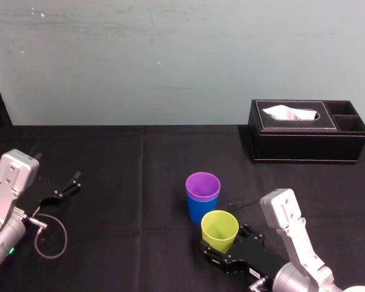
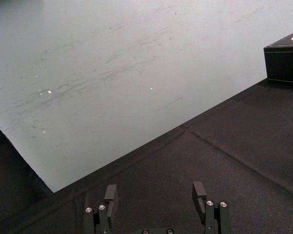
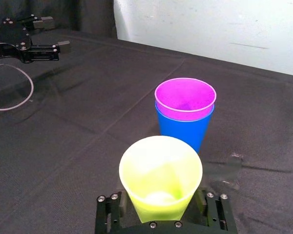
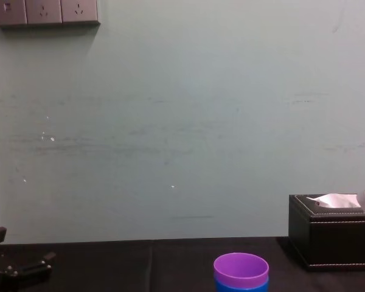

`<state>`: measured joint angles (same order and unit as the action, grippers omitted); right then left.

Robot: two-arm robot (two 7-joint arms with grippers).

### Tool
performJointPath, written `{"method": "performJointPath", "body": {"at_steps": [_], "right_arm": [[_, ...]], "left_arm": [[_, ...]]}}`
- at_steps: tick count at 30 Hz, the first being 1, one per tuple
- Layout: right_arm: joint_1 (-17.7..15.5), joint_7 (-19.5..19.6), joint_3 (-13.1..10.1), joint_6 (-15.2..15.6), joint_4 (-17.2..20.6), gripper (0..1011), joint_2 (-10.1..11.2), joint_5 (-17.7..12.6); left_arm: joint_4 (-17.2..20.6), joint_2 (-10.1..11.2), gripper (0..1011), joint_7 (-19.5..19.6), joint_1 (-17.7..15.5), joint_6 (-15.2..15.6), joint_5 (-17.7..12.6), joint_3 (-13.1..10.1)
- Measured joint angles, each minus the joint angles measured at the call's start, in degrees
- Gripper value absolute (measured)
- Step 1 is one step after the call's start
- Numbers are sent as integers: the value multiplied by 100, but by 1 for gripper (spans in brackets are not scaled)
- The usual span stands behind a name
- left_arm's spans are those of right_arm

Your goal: Stack the three plastic cups sequentially using one hand.

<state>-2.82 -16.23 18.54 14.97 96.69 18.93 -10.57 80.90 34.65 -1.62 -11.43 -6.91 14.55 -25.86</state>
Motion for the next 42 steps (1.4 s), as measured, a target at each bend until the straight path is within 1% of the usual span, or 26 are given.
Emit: {"method": "performJointPath", "body": {"at_steps": [3, 4, 10, 13, 16, 19, 26, 27, 29, 30, 32, 36, 37, 42], "right_arm": [[-2, 2, 0, 1, 3, 768, 2, -1], [-2, 2, 0, 1, 3, 755, 2, -1], [-6, 3, 0, 3, 8, 726, 5, -3], [-40, -33, -23, -27, 62, 724, 53, -24], [-76, -90, -66, -17, 183, 724, 121, -67], [-97, -123, -128, 88, 374, 724, 194, -130], [-82, -223, -291, 507, 946, 724, 435, -328], [-51, -268, -335, 637, 1095, 724, 501, -403], [-2, -316, -377, 779, 1243, 724, 569, -487], [68, -366, -408, 938, 1361, 724, 627, -571], [154, -412, -426, 1078, 1458, 724, 676, -646], [396, -432, -409, 1311, 1546, 724, 723, -729], [513, -427, -372, 1391, 1536, 724, 712, -747], [878, -372, -230, 1569, 1372, 724, 631, -782]], "left_arm": [[0, 0, 1000, 0, 0, 0, 0, 0], [0, 0, 1000, 0, 0, 0, 0, 0], [0, 0, 1000, 0, 0, 0, 0, 0], [0, 0, 1000, 0, 0, 0, 0, 0], [0, 0, 1000, 0, 0, 0, 0, 0], [0, 0, 1000, 0, 0, 0, 0, 0], [0, 0, 1000, 0, 0, 0, 0, 0], [0, 0, 1000, 0, 0, 0, 0, 0], [0, 0, 1000, 0, 0, 0, 0, 0], [0, 0, 1000, 0, 0, 0, 0, 0], [0, 0, 1000, 0, 0, 0, 0, 0], [0, 0, 1000, 0, 0, 0, 0, 0], [0, 0, 1000, 0, 0, 0, 0, 0], [0, 0, 1000, 0, 0, 0, 0, 0]]}}
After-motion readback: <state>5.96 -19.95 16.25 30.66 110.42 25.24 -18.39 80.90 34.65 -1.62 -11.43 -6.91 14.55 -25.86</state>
